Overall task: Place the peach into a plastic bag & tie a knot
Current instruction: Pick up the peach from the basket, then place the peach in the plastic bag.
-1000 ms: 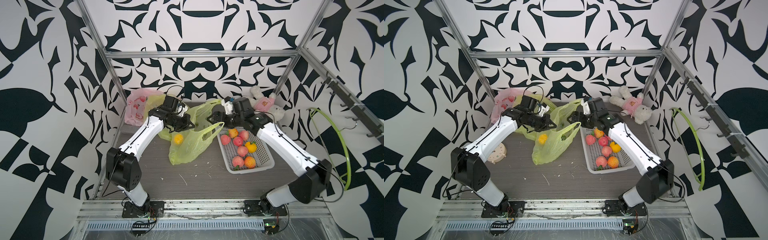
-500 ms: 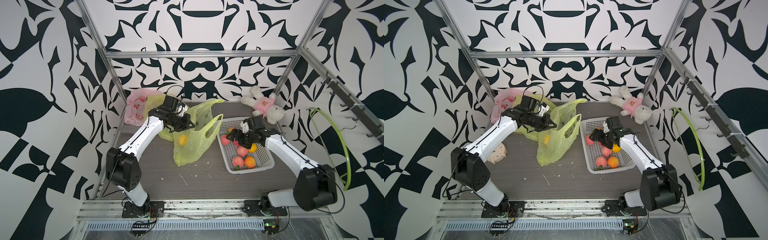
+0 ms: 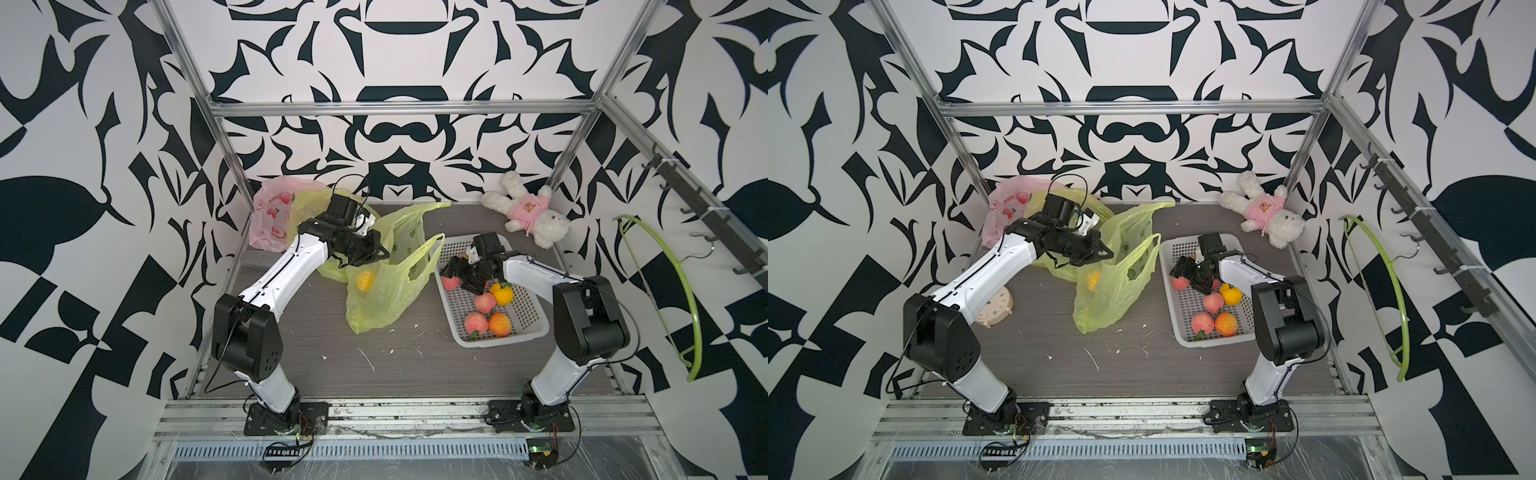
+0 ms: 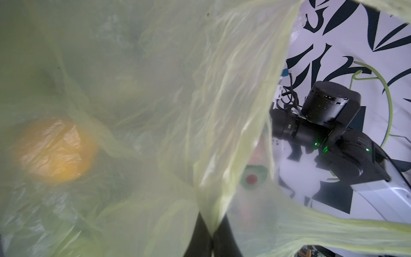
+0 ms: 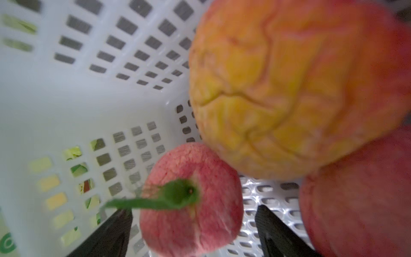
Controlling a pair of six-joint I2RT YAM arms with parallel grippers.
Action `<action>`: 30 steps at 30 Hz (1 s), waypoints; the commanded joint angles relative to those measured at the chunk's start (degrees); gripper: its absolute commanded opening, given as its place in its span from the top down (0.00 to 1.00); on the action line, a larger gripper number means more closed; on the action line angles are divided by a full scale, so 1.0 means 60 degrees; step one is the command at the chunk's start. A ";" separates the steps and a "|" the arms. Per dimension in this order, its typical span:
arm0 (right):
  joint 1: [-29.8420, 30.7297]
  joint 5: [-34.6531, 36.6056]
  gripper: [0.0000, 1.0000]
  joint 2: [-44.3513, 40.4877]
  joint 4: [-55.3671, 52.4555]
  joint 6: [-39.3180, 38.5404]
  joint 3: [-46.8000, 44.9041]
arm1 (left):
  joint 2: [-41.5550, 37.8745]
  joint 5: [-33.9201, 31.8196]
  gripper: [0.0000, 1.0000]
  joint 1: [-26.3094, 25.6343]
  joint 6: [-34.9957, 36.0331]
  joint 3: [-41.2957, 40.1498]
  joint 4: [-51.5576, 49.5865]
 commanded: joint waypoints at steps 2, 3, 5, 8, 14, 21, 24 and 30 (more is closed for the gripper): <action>0.0116 -0.0031 0.35 0.0039 0.0509 0.0329 0.0345 | -0.0202 0.0110 1.00 0.0017 0.0029 -0.0138 0.0034; 0.0114 -0.0035 0.41 -0.0079 0.0528 0.0372 0.0298 | -0.0202 0.0121 1.00 0.0007 0.0029 -0.0146 0.0033; 0.0112 0.0084 0.50 -0.0582 0.0389 0.0363 0.0213 | -0.0217 0.0123 1.00 0.0009 0.0029 -0.0171 0.0061; 0.0123 0.0442 0.58 -0.1636 -0.0182 0.0143 0.0243 | -0.0189 0.0139 1.00 0.0007 0.0042 -0.0164 0.0063; 0.0521 0.0528 0.61 -0.3173 -0.0844 0.0009 0.0927 | -0.0191 0.0200 1.00 0.0010 0.0028 -0.0284 0.0122; 0.2103 0.0375 0.60 -0.2165 -0.1052 0.0032 0.3080 | -0.0304 0.0220 1.00 0.0006 0.0030 -0.0362 0.0120; 0.2595 0.0386 0.54 -0.1550 -0.1168 0.0047 0.3850 | -0.0345 0.0211 1.00 0.0008 0.0003 -0.0377 0.0133; 0.2719 0.0522 0.19 -0.1179 -0.1319 0.0009 0.4196 | -0.0427 0.0210 1.00 0.0007 -0.0044 -0.0377 0.0190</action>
